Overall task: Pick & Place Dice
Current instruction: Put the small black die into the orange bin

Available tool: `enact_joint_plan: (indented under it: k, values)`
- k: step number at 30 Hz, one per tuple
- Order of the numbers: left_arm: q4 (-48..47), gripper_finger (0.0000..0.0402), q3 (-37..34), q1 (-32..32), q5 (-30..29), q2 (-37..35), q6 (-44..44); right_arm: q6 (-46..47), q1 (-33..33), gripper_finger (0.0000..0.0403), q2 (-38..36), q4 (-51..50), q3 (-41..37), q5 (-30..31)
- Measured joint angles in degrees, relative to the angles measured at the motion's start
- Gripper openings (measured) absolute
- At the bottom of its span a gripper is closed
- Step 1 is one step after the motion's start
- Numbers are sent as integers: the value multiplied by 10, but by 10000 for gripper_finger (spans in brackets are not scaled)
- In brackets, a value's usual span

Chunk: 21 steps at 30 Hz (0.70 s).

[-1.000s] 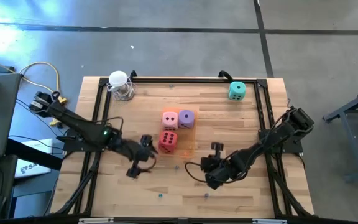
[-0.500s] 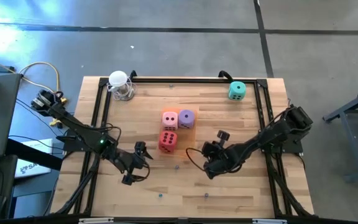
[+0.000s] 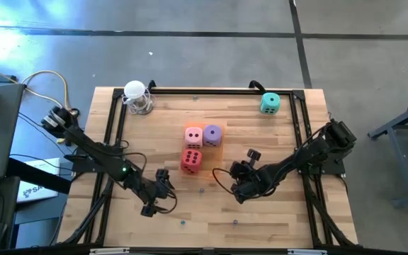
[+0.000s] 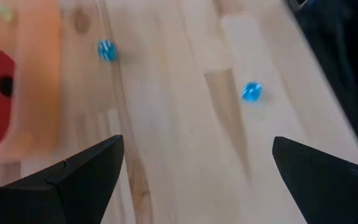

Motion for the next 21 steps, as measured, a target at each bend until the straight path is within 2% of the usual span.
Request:
enact_joint_plan:
  k: [12, 21]
  values:
    - [49, 400, 0, 0, -3, 78, -9, -37, 0, 4, 0, 38, 0, 1]
    - [10, 400, 1, 1, -10, 67, -44, -40, 0, 4, 0, 43, 0, -2]
